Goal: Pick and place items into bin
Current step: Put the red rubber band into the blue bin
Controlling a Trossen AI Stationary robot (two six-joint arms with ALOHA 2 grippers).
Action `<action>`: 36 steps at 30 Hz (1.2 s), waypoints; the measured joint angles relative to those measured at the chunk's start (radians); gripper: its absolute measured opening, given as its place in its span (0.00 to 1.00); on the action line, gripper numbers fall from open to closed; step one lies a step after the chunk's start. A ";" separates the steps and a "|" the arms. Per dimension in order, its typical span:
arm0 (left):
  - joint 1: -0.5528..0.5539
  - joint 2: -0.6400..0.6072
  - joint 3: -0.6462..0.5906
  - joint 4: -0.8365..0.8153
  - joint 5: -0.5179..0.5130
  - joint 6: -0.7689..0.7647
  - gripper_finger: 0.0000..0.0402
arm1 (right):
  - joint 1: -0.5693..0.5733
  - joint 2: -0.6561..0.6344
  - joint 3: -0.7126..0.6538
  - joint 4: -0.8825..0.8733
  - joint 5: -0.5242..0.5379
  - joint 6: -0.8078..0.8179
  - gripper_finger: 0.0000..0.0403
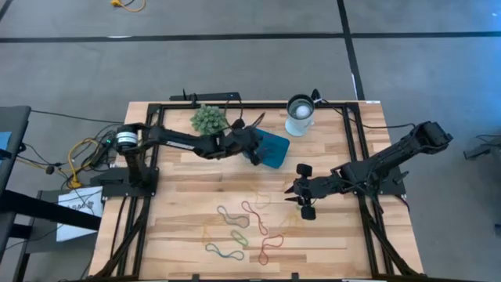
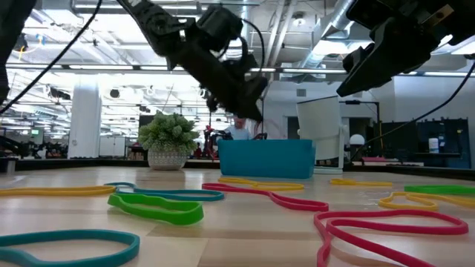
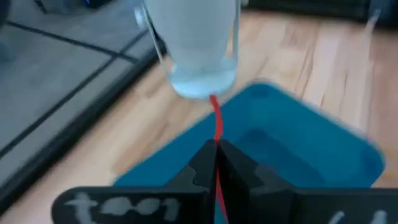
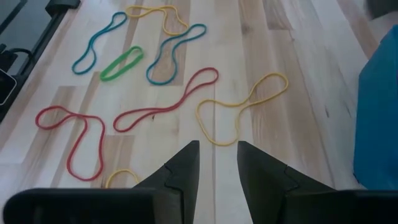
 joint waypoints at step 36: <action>-0.115 -0.416 0.143 -0.501 -0.065 0.083 0.27 | -0.043 0.366 0.022 0.472 -0.123 -0.113 0.25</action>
